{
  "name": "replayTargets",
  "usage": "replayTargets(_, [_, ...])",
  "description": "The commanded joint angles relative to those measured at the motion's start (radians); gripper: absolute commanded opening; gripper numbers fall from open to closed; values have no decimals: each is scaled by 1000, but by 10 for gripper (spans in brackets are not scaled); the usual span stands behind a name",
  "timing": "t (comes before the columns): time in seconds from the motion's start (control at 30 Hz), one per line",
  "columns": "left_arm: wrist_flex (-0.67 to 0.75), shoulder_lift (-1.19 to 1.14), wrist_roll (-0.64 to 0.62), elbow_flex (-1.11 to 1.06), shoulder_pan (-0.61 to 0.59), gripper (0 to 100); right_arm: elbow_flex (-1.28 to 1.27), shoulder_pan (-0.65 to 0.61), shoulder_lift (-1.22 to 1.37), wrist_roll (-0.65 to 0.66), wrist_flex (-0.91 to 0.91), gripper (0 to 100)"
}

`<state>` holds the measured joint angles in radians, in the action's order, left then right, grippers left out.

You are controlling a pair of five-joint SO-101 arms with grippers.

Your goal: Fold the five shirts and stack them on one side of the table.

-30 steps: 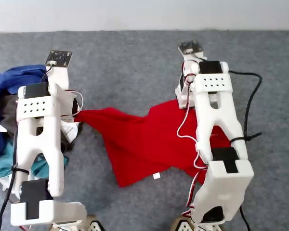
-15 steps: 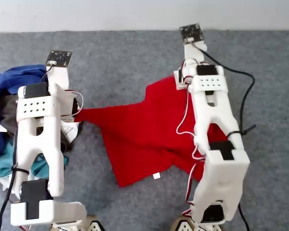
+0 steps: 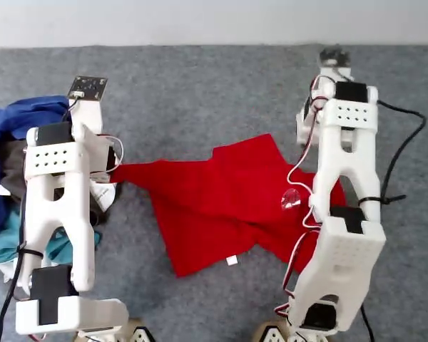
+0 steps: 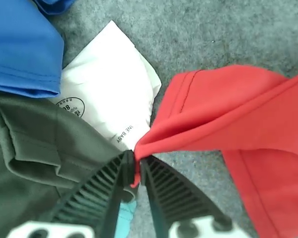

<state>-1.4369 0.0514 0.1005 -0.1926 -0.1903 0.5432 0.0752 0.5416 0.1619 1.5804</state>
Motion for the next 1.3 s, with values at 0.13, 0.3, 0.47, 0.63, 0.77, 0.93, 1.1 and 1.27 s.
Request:
replayTargets(0.13, [-41,43,-61,110,0,13,-130,59,133,137,35,6])
replayTargets(0.3, [-17,38,-58,61,0,13,-250,157,127,176,105,9])
replayTargets(0.47, [-25,38,-58,51,0,13,-379,151,-10,250,211,9])
replayTargets(0.63, [-25,38,-58,51,0,13,-385,143,-133,256,131,15])
replayTargets(0.77, [-25,38,-57,51,2,13,-212,151,-179,199,90,49])
replayTargets(0.93, [-20,38,-57,48,2,13,46,39,-101,52,142,255])
replayTargets(1.1, [-25,43,-57,48,2,13,212,-163,77,86,151,206])
replayTargets(1.27, [-26,46,-55,47,21,13,416,-203,289,86,157,196])
